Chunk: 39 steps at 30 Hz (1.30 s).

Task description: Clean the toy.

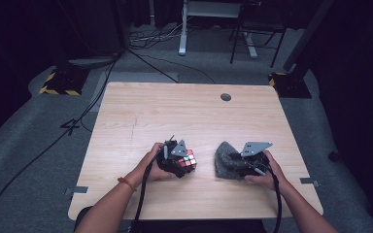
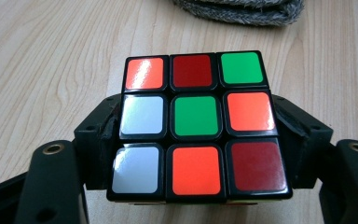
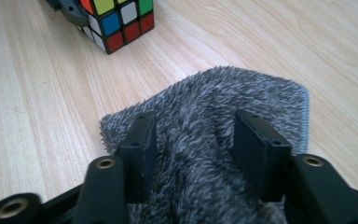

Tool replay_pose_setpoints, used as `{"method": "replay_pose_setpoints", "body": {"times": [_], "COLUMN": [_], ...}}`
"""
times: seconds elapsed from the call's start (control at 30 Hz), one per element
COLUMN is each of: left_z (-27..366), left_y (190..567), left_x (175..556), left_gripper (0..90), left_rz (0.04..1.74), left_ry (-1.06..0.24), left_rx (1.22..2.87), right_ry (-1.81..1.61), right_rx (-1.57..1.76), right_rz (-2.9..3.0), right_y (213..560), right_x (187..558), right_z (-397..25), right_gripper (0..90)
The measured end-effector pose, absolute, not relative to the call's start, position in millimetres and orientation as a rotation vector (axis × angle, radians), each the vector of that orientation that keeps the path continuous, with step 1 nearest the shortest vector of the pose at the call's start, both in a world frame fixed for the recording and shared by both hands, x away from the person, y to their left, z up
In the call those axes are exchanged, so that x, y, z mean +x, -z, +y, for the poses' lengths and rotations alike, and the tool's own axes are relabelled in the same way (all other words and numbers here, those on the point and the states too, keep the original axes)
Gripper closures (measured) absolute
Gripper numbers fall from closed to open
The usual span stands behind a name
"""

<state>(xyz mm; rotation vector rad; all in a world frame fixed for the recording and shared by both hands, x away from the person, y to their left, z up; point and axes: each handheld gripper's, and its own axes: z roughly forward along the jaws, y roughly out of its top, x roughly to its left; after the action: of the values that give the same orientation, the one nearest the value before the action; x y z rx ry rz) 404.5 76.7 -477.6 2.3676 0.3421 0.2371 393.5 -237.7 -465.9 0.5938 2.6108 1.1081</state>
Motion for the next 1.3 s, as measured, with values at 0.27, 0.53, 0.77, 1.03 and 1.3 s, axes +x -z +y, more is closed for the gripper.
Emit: {"method": "replay_pose_setpoints", "body": {"times": [0.27,0.53,0.77,1.03,1.3], "left_z": [82.1,97.6,118.7,140.6,167.0], "left_y": [468.9,458.0,448.5,441.2,445.8], "left_x": [397.6,387.0,373.8,358.6,347.7], "left_gripper": [23.0,18.0,17.5,16.9,16.7], "left_rz": [0.347,0.385,0.416,0.433,0.489], "left_ry": [-0.273,-0.323,-0.404,-0.507,-0.553], "left_rx": [2.379,2.385,2.381,2.366,2.383], "right_ry": [-1.124,-1.090,-1.071,-1.007,-1.005], "right_rx": [0.630,0.601,0.585,0.599,0.669], "right_rz": [2.574,2.558,2.536,2.522,2.469], "right_y": [456.4,446.4,432.8,427.6,430.4], "right_x": [390.5,387.6,385.0,376.4,361.6], "right_z": [-237.8,-237.6,-240.6,-261.2,-303.6], "right_gripper": [33.1,30.8,30.0,29.9,28.8]}}
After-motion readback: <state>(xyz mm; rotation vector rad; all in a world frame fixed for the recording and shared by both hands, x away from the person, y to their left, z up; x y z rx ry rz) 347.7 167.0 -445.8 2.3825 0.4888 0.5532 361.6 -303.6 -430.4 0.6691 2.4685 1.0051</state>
